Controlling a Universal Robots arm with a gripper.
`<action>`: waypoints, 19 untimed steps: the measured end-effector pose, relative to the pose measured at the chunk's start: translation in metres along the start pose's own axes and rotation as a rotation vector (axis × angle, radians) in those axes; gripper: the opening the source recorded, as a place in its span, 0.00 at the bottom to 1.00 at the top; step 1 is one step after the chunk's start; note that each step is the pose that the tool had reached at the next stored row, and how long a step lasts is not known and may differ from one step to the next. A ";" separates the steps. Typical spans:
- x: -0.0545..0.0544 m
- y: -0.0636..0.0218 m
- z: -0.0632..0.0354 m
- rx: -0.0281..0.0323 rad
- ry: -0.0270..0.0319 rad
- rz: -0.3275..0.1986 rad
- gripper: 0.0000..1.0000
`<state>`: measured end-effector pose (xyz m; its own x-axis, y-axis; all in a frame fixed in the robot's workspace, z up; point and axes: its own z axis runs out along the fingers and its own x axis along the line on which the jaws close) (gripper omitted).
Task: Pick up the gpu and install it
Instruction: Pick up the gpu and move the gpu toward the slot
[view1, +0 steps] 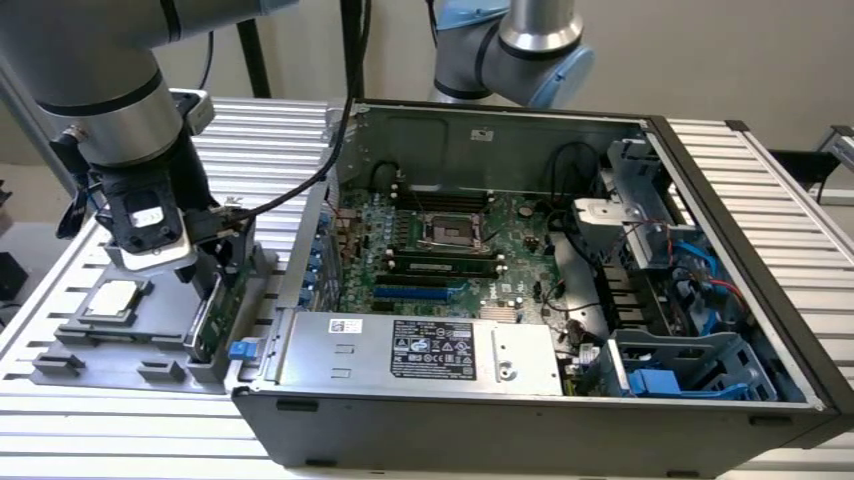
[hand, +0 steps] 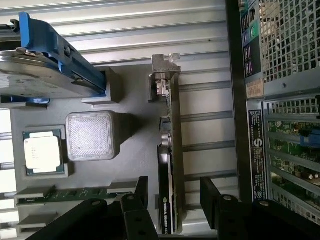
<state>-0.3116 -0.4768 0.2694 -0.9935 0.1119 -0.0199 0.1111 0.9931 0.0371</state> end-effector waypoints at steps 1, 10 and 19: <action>0.001 0.0005 0.0019 0.0000 -0.0001 0.001 0.54; 0.006 0.0034 0.0176 -0.0003 -0.0071 0.009 0.54; 0.007 0.0056 0.0323 -0.0009 -0.0163 0.013 0.45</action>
<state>-0.3171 -0.4693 0.2373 -0.9914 0.1256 -0.0357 0.1242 0.9915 0.0384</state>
